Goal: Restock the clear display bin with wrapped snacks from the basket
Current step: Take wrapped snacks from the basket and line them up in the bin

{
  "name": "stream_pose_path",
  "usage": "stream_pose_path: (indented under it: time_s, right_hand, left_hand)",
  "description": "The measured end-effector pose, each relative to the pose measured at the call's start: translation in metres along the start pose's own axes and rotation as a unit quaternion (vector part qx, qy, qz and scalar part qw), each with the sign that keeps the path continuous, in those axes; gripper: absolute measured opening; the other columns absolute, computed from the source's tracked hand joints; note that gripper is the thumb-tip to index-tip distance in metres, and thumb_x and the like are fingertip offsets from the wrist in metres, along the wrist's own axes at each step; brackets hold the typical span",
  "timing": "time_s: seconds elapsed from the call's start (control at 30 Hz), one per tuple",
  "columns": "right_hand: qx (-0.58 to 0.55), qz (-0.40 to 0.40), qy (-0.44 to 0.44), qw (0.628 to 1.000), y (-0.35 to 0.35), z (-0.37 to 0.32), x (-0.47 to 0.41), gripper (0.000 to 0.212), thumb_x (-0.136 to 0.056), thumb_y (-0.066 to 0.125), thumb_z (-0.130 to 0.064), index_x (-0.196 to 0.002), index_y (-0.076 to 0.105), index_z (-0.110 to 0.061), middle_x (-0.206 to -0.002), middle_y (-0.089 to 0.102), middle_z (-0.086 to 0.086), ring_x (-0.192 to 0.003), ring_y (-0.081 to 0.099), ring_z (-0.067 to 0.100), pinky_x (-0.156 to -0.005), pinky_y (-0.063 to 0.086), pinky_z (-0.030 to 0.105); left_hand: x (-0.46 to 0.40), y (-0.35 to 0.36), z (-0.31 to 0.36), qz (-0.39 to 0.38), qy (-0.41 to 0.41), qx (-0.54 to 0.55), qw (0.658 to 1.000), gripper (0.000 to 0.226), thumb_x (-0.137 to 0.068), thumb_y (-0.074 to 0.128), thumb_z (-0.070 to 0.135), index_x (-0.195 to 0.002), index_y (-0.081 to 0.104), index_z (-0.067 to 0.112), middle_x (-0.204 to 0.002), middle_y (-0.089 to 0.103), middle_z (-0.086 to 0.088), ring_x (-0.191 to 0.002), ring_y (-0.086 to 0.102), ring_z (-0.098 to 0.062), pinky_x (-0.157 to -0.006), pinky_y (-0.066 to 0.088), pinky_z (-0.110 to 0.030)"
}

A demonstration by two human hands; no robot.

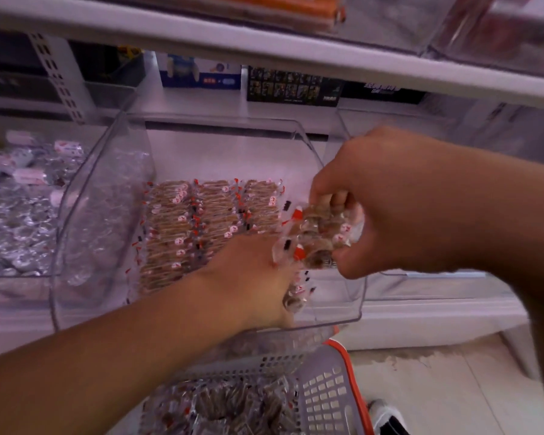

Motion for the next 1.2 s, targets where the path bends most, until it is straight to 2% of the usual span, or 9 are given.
stream_pose_path:
  time_s: [0.13, 0.33, 0.47, 0.63, 0.7, 0.8, 1.03, 1.13, 1.2]
  right_hand:
    - [-0.005, -0.033, 0.014, 0.999, 0.016, -0.004, -0.002, 0.049, -0.057, 0.082, -0.049, -0.07, 0.037, -0.034, -0.081, 0.039, -0.017, -0.085, 0.052, 0.015, -0.066, 0.042, 0.029]
    - [0.037, -0.067, 0.003, 0.997, 0.032, -0.015, -0.008, 0.05, -0.06, 0.08, -0.043, -0.062, 0.031, -0.031, -0.067, 0.035, -0.012, -0.066, 0.046, 0.008, -0.049, 0.025, 0.023]
    - [0.108, -0.05, -0.034, 0.992, 0.046, -0.031, -0.017, 0.052, -0.064, 0.075, -0.047, -0.063, 0.027, -0.028, -0.063, 0.027, -0.009, -0.06, 0.036, 0.015, -0.056, 0.03, 0.025]
    - [0.074, -0.057, -0.055, 0.994, 0.063, -0.037, -0.022, 0.039, -0.07, 0.071, -0.044, -0.073, 0.035, -0.029, -0.066, 0.026, -0.01, -0.075, 0.044, 0.018, -0.067, 0.036, 0.029]
    - [0.063, -0.049, -0.063, 0.995, 0.064, -0.035, -0.022, 0.035, -0.072, 0.069, -0.046, -0.082, 0.038, -0.033, -0.069, 0.029, -0.009, -0.081, 0.052, 0.018, -0.068, 0.037, 0.03]
    - [0.056, -0.03, -0.072, 0.995, 0.065, -0.034, -0.02, 0.033, -0.074, 0.067, -0.049, -0.085, 0.039, -0.035, -0.077, 0.04, -0.009, -0.089, 0.059, 0.018, -0.069, 0.035, 0.029]
    - [0.025, -0.011, -0.048, 0.998, 0.062, -0.031, -0.02, 0.031, -0.069, 0.066, -0.052, -0.086, 0.046, -0.035, -0.089, 0.059, -0.008, -0.089, 0.061, 0.019, -0.073, 0.043, 0.033]
    - [0.022, 0.007, -0.02, 1.0, 0.057, -0.029, -0.021, 0.035, -0.061, 0.064, -0.058, -0.082, 0.049, -0.035, -0.079, 0.049, -0.01, -0.077, 0.052, 0.018, -0.066, 0.039, 0.03]
    - [0.03, 0.01, -0.008, 0.999, 0.058, -0.029, -0.023, 0.037, -0.061, 0.064, -0.058, -0.083, 0.048, -0.034, -0.081, 0.047, -0.01, -0.076, 0.048, 0.018, -0.066, 0.037, 0.029]
  left_hand:
    - [0.001, 0.006, -0.01, -0.008, 0.001, 0.088, 0.996, 0.051, -0.081, 0.064, 0.059, -0.122, 0.062, 0.03, -0.133, 0.056, 0.007, -0.119, 0.054, -0.019, -0.099, 0.047, -0.034]
    - [0.004, 0.002, -0.03, -0.028, -0.062, 0.196, 0.978, 0.038, -0.066, 0.078, 0.053, -0.093, 0.07, 0.028, -0.088, 0.069, 0.009, -0.083, 0.066, -0.015, -0.078, 0.057, -0.035]
    - [0.004, 0.0, -0.034, -0.017, -0.035, 0.157, 0.987, 0.036, -0.072, 0.073, 0.051, -0.096, 0.068, 0.024, -0.096, 0.07, 0.005, -0.093, 0.067, -0.021, -0.079, 0.056, -0.032]
    - [0.002, -0.006, -0.029, -0.013, -0.016, 0.165, 0.986, 0.029, -0.075, 0.055, 0.041, -0.094, 0.067, 0.022, -0.105, 0.069, -0.007, -0.1, 0.065, -0.034, -0.069, 0.041, -0.028]
    - [0.002, -0.004, -0.032, -0.025, -0.028, 0.164, 0.986, 0.011, -0.081, 0.061, 0.031, -0.077, 0.06, 0.021, -0.098, 0.067, -0.007, -0.098, 0.065, -0.033, -0.068, 0.037, -0.027]
    - [0.005, -0.003, -0.033, -0.023, -0.044, 0.166, 0.985, 0.034, -0.083, 0.06, 0.026, -0.06, 0.036, 0.029, -0.1, 0.068, -0.005, -0.099, 0.064, -0.032, -0.071, 0.045, -0.031]
    - [0.005, -0.001, -0.034, 0.0, -0.034, 0.187, 0.982, 0.021, -0.087, 0.064, 0.03, -0.072, 0.05, 0.031, -0.102, 0.068, -0.001, -0.096, 0.064, -0.028, -0.076, 0.049, -0.032]
    - [0.005, 0.005, -0.033, -0.059, 0.001, 0.242, 0.969, 0.029, -0.084, 0.076, 0.029, -0.07, 0.052, 0.033, -0.082, 0.064, 0.006, -0.08, 0.062, -0.018, -0.067, 0.046, -0.023]
    - [0.006, 0.008, -0.032, -0.104, 0.024, 0.259, 0.96, 0.021, -0.081, 0.082, 0.035, -0.092, 0.067, 0.025, -0.094, 0.069, 0.004, -0.087, 0.064, -0.018, -0.076, 0.051, -0.026]
Point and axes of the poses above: each hand's wrist, its own x-axis away from the middle knuckle, its own y-axis out of the palm, z = x × y, the point moved 9 cm from there along -x, towards the middle knuckle
